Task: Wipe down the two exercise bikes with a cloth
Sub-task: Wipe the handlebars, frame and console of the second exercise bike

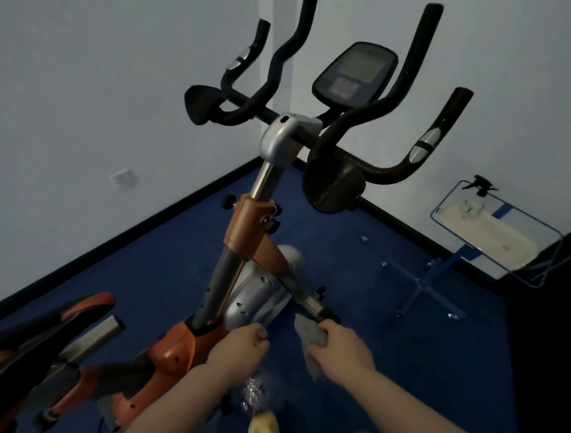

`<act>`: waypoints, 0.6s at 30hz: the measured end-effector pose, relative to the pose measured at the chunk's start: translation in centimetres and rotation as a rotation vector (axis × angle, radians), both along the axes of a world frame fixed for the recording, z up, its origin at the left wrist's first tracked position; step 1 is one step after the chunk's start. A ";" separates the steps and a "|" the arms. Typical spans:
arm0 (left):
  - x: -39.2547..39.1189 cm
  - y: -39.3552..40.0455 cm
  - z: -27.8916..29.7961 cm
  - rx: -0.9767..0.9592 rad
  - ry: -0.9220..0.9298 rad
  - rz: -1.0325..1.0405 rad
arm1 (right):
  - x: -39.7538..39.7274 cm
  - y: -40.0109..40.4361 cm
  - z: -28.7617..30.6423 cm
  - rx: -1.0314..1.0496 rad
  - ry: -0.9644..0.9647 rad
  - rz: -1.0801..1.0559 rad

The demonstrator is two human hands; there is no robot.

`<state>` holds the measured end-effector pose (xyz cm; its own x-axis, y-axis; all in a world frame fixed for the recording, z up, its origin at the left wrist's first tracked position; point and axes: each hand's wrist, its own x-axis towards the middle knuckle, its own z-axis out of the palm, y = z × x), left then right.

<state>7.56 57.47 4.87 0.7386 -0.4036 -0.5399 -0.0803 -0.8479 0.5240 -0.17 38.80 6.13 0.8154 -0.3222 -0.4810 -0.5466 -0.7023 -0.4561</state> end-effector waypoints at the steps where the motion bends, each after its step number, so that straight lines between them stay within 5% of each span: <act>1: 0.4 -0.6 0.1 0.004 0.015 0.000 | 0.4 -0.6 -0.1 0.003 0.008 -0.010; 9: 2.0 -6.6 1.9 -0.140 -0.022 0.158 | 2.9 -6.3 1.9 0.001 -0.059 -0.107; 14: 4.3 -9.0 6.2 -0.378 -0.247 0.428 | 3.8 -12.0 8.4 0.073 -0.672 -0.408; 18: 7.2 -12.0 11.3 -0.762 -0.352 0.760 | 8.4 -12.9 15.2 -0.171 -1.144 -0.060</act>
